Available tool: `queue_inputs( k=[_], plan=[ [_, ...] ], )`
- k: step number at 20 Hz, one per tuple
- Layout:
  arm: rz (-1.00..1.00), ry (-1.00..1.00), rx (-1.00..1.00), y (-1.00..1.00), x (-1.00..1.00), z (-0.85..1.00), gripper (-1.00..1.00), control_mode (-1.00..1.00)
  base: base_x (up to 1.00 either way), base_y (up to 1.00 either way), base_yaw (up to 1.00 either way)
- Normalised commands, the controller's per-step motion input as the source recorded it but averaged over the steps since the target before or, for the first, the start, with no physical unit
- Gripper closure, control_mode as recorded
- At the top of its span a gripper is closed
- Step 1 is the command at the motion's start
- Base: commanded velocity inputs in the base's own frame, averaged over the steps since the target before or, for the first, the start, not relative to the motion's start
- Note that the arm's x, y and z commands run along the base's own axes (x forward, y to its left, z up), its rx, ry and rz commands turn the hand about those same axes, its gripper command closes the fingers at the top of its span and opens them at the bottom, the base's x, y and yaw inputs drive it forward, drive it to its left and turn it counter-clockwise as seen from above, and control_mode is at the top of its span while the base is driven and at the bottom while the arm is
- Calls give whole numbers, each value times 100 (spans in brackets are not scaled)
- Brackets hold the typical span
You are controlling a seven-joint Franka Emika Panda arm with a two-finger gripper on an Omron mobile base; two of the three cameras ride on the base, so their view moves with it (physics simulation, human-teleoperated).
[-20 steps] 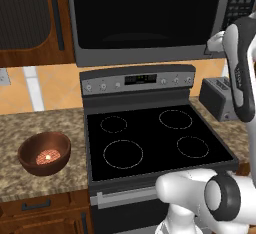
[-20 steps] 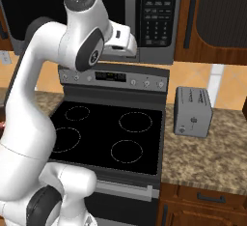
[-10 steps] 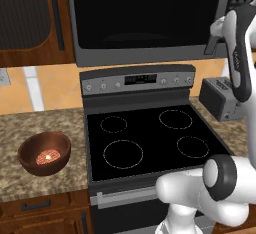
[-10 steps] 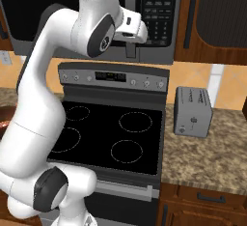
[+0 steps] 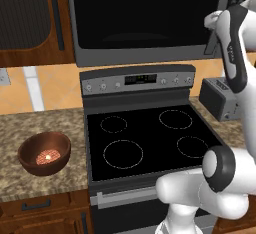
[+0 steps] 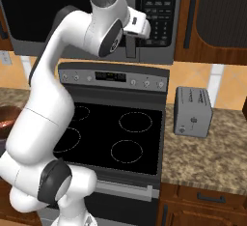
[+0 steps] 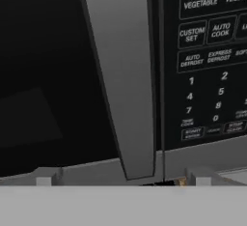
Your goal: Open the microwave, place the bowl with waffle inside the microwave, then close the microwave door and turn it on.
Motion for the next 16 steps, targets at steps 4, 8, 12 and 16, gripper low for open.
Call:
queue_inputs(
  k=[4,8,12,16],
  plan=[
    [0,-10,4,-13,49,-6,-100,-100,0,0,0],
    [0,-7,1,-16,54,-15,-100,-100,0,0,0],
    [0,-6,1,-18,68,-35,-100,-100,0,0,0],
    [0,-6,0,-1,83,-81,-100,-100,0,0,0]
  ],
)
